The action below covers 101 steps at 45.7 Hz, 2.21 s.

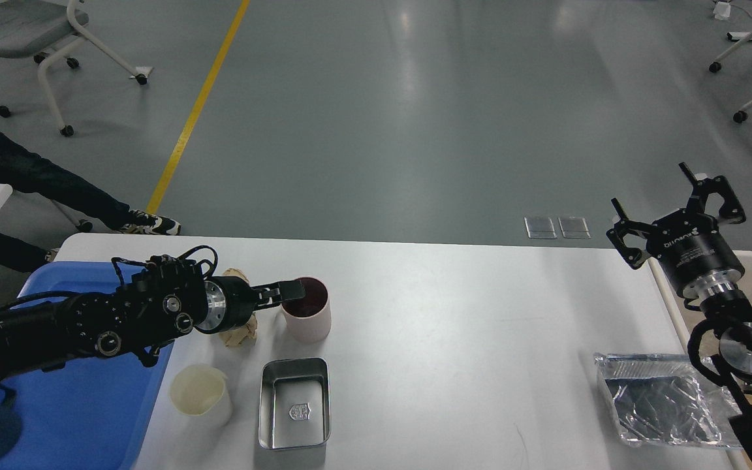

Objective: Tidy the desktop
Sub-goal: 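Reach the left gripper to the pink mug and grasp it, then lift the mug with the left gripper and lower it into the blue tray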

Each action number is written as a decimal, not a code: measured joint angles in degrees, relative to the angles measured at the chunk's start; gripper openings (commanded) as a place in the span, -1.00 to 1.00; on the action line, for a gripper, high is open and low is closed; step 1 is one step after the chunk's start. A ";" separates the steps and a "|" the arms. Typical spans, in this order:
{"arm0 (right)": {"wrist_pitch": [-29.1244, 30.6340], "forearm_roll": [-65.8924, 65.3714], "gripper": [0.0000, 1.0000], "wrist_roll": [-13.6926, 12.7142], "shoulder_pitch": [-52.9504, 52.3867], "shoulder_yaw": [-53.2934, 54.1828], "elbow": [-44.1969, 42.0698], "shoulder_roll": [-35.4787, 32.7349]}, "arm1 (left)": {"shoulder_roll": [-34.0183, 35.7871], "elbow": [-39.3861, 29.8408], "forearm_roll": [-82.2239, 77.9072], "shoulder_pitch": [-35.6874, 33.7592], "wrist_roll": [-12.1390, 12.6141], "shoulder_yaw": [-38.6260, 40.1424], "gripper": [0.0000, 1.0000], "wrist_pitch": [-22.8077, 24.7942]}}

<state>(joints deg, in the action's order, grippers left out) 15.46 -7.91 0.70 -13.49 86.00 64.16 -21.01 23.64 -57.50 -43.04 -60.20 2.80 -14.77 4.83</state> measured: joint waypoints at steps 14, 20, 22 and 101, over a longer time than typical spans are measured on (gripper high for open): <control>0.08 0.00 1.00 0.00 0.04 0.05 -0.09 -0.01 | -2.20 2.52 2.44 -0.26 0.06 -3.78 -0.28 0.15; 0.10 0.00 1.00 0.00 0.04 0.05 -0.16 -0.03 | -2.27 2.72 3.49 -0.38 -0.02 -4.67 -0.61 0.30; 0.10 0.00 1.00 0.00 0.04 0.05 -0.16 -0.04 | -2.28 2.73 3.69 -0.45 -0.13 -4.87 -0.73 0.32; -0.07 -0.09 1.00 0.01 -0.05 -0.22 -0.08 0.44 | 58.00 -29.75 -6.96 -20.21 -1.91 -12.53 -1.00 6.46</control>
<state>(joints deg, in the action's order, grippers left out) 15.39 -8.00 0.71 -13.54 85.78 64.09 -20.57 81.64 -87.25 -50.00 -80.41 0.89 -27.30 11.29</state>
